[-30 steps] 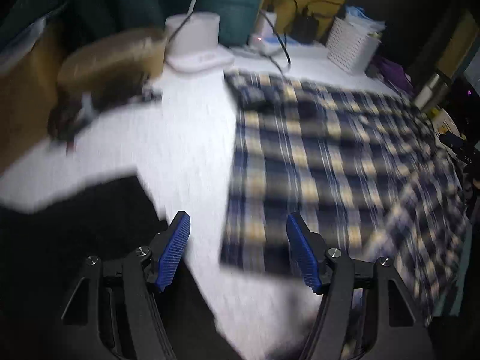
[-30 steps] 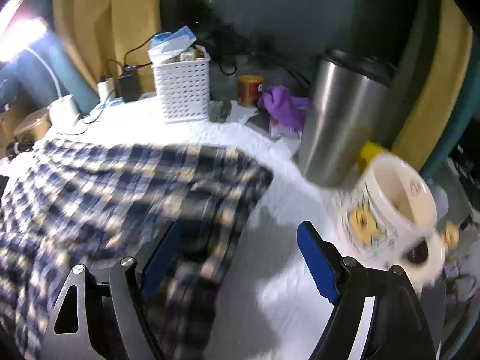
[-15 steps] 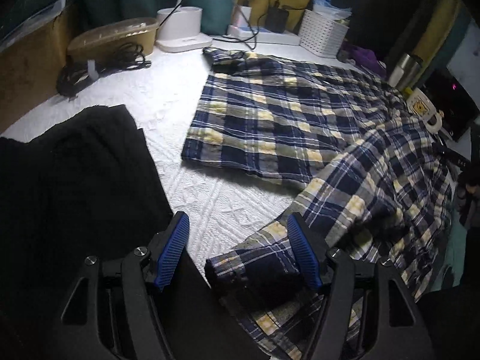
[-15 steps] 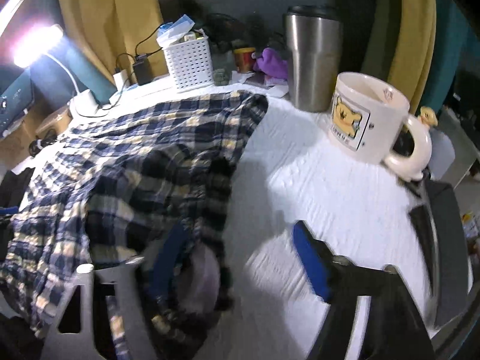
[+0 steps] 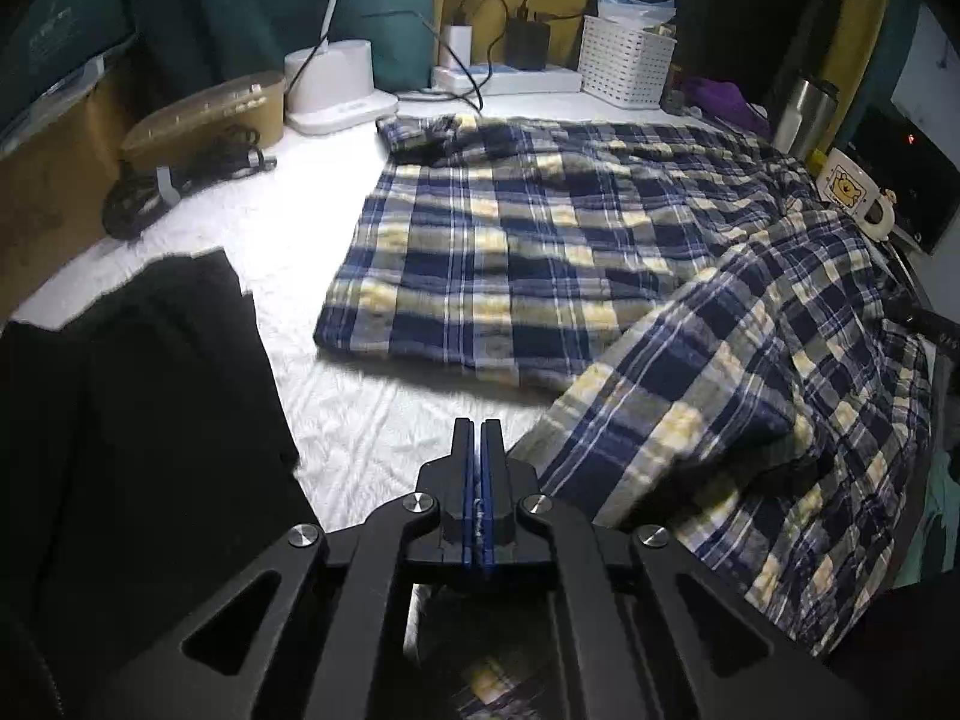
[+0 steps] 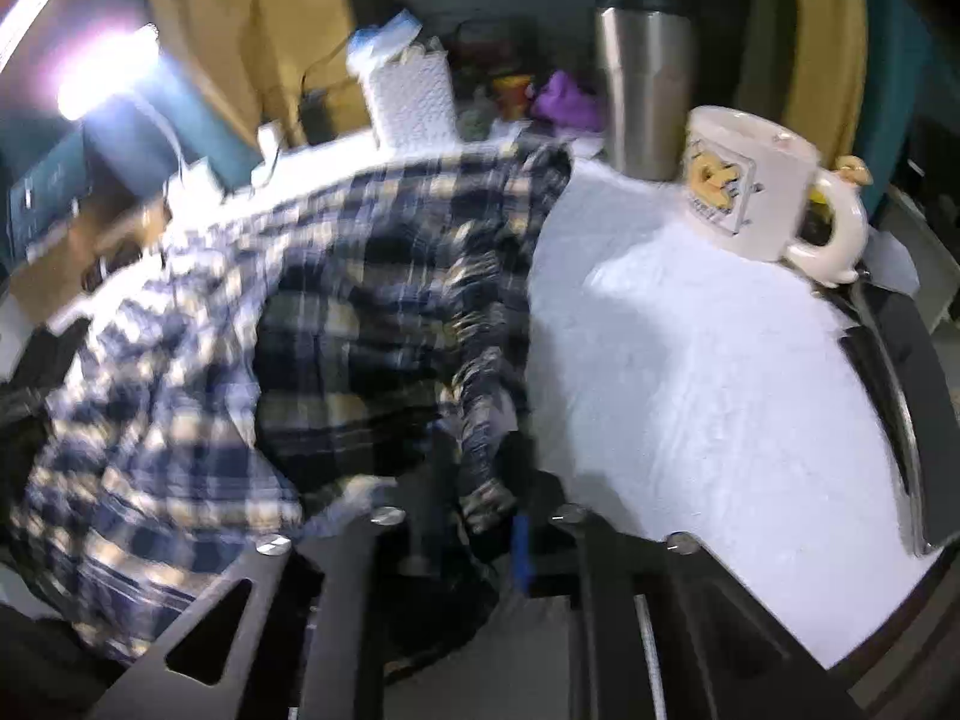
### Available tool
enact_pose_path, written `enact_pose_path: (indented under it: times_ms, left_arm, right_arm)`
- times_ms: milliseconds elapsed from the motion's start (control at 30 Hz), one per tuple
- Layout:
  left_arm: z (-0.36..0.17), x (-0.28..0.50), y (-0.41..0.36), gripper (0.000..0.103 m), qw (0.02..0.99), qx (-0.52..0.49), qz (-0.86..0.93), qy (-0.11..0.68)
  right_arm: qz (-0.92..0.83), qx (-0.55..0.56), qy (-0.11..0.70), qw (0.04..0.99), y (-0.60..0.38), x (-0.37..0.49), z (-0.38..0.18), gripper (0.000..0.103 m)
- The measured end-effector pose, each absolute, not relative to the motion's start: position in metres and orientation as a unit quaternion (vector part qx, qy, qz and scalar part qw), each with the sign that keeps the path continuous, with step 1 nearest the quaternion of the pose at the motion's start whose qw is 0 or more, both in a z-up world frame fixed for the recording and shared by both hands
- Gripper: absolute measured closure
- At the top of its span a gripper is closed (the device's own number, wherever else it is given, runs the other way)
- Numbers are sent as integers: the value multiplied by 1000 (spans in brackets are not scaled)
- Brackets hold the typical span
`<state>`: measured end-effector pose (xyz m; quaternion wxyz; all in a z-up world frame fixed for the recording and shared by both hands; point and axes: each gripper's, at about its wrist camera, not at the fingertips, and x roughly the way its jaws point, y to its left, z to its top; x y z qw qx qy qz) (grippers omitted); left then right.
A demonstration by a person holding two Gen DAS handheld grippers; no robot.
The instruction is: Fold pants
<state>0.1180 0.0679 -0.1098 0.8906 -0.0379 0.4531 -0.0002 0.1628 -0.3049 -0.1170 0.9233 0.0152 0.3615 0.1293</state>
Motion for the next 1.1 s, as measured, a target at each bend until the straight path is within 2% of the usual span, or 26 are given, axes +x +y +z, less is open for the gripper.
enact_pose_path:
  times_ms: [233,400,533,633,667,733,767,800,833,867,900,933,1100]
  left_arm:
    - [-68,142,75,103,918,-20,24,396]
    - [-57,174,85,103,927,-7,32,374]
    - [-67,200,96,103,924,-6,36,380]
    - [-89,212,101,103,910,-10,35,413]
    - [-94,211,102,102,907,-9,37,420]
    - [-96,204,105,100,906,-14,41,422]
    - [-95,200,108,98,904,-24,39,425]
    - [-94,194,111,90,903,-31,41,426]
    - [-90,186,113,75,905,-37,43,422]
    - [-85,175,114,64,908,-42,42,416]
    - [-78,161,113,47,912,-46,39,407]
    - [-73,149,111,42,914,-49,31,401]
    - [-67,92,90,42,905,-67,-32,418]
  right_arm:
    - [85,24,327,941,-321,147,-86,93]
    - [49,36,342,938,-331,145,-95,93]
    - [23,31,378,925,-335,156,-130,93]
    - [10,26,365,931,-334,153,-133,92]
    - [6,23,365,931,-334,153,-131,90]
    - [-1,9,364,931,-333,151,-129,79]
    - [-3,4,364,931,-333,149,-128,77]
    - [-6,0,363,932,-334,147,-127,71]
    - [-9,-1,360,933,-335,145,-125,62]
    - [-12,-2,357,934,-337,142,-123,56]
    - [-14,-2,354,935,-339,139,-121,43]
    - [-16,-1,348,937,-341,135,-119,33]
    - [-18,0,341,940,-342,122,-116,30]
